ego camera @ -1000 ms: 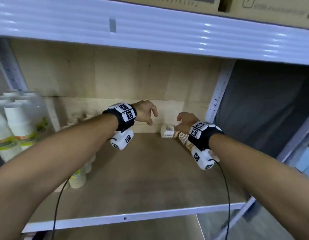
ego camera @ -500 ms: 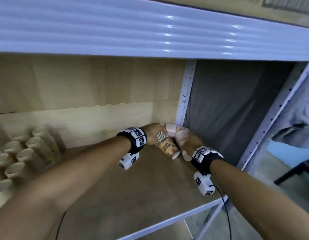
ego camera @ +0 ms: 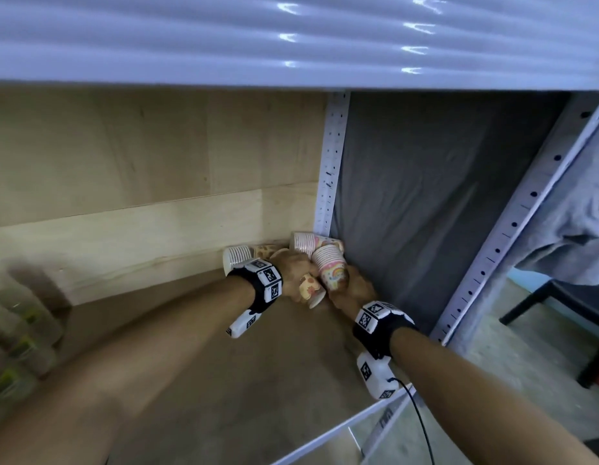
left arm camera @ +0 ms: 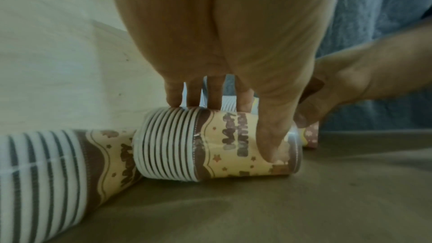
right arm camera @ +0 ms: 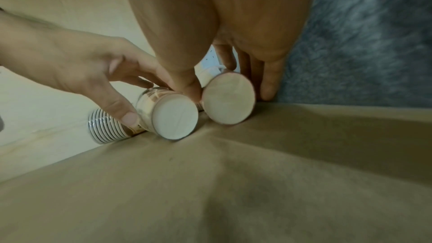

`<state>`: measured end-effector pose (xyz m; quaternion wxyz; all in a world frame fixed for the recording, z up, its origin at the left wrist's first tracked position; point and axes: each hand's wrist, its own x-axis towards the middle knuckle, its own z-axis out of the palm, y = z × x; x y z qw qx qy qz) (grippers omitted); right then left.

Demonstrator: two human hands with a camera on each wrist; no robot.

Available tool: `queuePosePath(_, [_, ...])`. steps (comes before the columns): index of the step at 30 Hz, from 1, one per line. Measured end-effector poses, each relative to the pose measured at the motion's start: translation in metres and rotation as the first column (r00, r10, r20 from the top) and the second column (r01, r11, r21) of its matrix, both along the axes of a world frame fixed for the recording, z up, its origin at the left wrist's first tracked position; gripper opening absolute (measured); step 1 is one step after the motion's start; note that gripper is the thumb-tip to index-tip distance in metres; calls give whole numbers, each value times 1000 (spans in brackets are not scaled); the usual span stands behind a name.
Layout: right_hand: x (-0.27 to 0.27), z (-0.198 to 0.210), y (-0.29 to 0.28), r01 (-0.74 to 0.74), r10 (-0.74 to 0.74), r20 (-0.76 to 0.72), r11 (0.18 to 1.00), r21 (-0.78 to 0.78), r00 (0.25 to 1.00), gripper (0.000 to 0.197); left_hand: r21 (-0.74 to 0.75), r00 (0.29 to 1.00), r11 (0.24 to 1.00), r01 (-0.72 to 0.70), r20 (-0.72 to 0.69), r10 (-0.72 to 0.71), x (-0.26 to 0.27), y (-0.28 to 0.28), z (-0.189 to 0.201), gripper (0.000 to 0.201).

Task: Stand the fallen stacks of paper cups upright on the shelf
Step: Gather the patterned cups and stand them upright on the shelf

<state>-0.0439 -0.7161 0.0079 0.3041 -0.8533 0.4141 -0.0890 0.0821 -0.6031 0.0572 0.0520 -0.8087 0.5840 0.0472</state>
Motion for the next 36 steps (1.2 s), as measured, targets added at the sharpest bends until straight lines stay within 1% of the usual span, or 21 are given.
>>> queuePosePath(2, [1, -3, 1, 13, -13, 20, 1000, 9, 1000, 64, 23, 998, 999, 26, 53, -27, 1, -3, -5, 64])
queuePosePath(7, [0, -8, 3, 5, -6, 35, 1000, 25, 999, 74, 81, 975, 994, 70, 203, -85, 4, -8, -13, 69])
queuePosePath(9, [0, -9, 2, 11, -12, 37, 1000, 22, 999, 74, 87, 963, 993, 75, 251, -95, 5, -10, -17, 69])
queuePosePath(11, [0, -10, 2, 12, -13, 56, 1000, 24, 998, 71, 82, 955, 993, 81, 280, -101, 5, -12, -21, 69])
queuePosePath(14, [1, -10, -1, 20, -22, 55, 999, 27, 998, 68, 90, 957, 993, 73, 276, -95, 6, -14, -20, 70])
queuePosePath(17, [0, -8, -2, 34, -35, 59, 999, 13, 998, 64, 95, 977, 995, 34, 207, -53, 4, -11, -13, 76])
queuePosePath(19, [0, -4, -1, 43, -44, 78, 999, 18, 996, 58, 68, 989, 997, 21, 142, -30, 5, -8, -9, 76])
queuePosePath(23, [0, 10, 2, 75, -73, 90, 997, -27, 993, 47, -37, 1000, 999, -15, 12, 15, 8, -1, -3, 66])
queuePosePath(25, [1, 19, 5, 64, -56, 106, 995, -74, 993, 46, -80, 998, 995, -65, -29, 62, 5, 5, 3, 64])
queuePosePath(27, [1, 30, 9, 55, -42, 126, 993, -103, 991, 50, -116, 993, 987, -112, -50, 107, 2, 10, 9, 66])
queuePosePath(29, [1, 42, 13, 32, -16, 131, 992, -124, 991, 53, -149, 984, 975, -166, -83, 155, 0, 17, 16, 68])
queuePosePath(31, [2, 52, 16, 15, 5, 121, 986, -165, 993, 46, -185, 967, 956, -228, -158, 200, 0, 28, 24, 68])
queuePosePath(33, [3, 64, 21, -11, 33, 99, 977, -213, 995, 43, -212, 942, 932, -293, -229, 244, 1, 40, 31, 68])
queuePosePath(36, [8, 83, 36, -110, 121, 23, 954, -279, 992, 40, -218, 890, 893, -393, -335, 310, 6, 61, 38, 68])
